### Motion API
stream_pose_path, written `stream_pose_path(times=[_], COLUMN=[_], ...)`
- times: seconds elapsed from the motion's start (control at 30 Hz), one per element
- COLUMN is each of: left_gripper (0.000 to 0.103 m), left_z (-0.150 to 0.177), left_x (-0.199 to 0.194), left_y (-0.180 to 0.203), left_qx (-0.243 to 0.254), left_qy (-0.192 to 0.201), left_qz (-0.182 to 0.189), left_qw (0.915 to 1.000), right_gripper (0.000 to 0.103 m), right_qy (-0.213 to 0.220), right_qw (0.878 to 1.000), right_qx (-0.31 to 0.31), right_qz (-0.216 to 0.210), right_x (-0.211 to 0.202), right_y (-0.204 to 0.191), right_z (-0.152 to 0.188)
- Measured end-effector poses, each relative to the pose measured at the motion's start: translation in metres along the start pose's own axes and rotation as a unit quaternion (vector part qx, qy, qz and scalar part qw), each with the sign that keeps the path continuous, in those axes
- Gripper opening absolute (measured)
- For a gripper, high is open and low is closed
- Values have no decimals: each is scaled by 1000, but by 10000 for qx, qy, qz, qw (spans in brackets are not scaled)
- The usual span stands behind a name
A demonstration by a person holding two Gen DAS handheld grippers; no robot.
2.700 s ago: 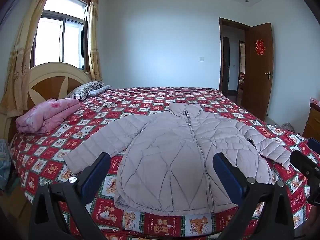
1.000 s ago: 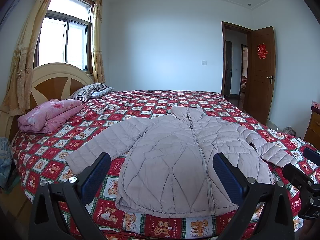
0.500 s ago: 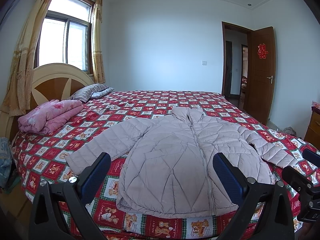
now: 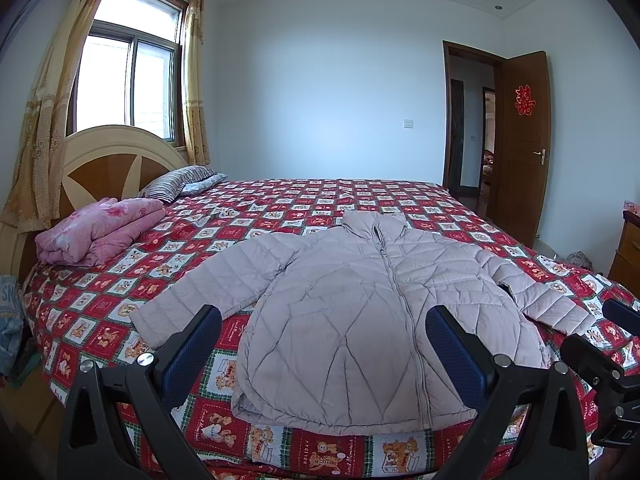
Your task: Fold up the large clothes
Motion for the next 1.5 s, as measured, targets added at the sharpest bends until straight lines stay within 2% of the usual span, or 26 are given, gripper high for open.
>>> stream_pose_path(times=[0.37, 0.57, 0.77, 0.9, 1.0, 1.1, 1.23, 1.4, 1.5], left_gripper=[102, 102, 102, 102, 102, 102, 102, 102, 102], left_z=[6, 13, 28, 33, 33, 34, 31, 25, 26], left_x=[12, 33, 84, 122, 150, 180, 216, 250, 267], left_y=[0, 0, 0, 0, -1, -3, -4, -3, -6], left_qx=[19, 44, 180, 287, 338, 432, 528, 637, 704], left_qy=[-93, -218, -541, -693, -815, -898, -987, -1070, -1134], left_qz=[-16, -12, -78, -119, -141, -253, -422, -544, -633], left_qw=[10000, 9998, 9983, 9971, 9960, 9947, 9928, 9907, 9890], right_gripper=[103, 103, 103, 103, 103, 95, 82, 73, 50], right_qy=[-48, -267, -758, -1146, -1447, -1734, -2104, -2329, -2292], right_qw=[10000, 9990, 9918, 9791, 9628, 9434, 9227, 9154, 9203], right_qx=[78, 324, 811, 1256, 1708, 2220, 2612, 2741, 2621], right_qz=[37, 182, 635, 1120, 1515, 1750, 1899, 1808, 1785], right_x=[6, 27, 56, 69, 74, 79, 92, 110, 114], right_y=[9, 35, 92, 147, 196, 236, 267, 280, 280], right_z=[6, 21, 54, 85, 111, 133, 151, 161, 162])
Point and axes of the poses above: each gripper's, at about its wrist camera, not at the fingertips, and x roughly the way its jaws point, y to its right, z to its underside, the point moved 4 cm from there along x, roughly the way its jaws point, and after that the axes turned 13 degrees about -x, right-handed, at the moved point
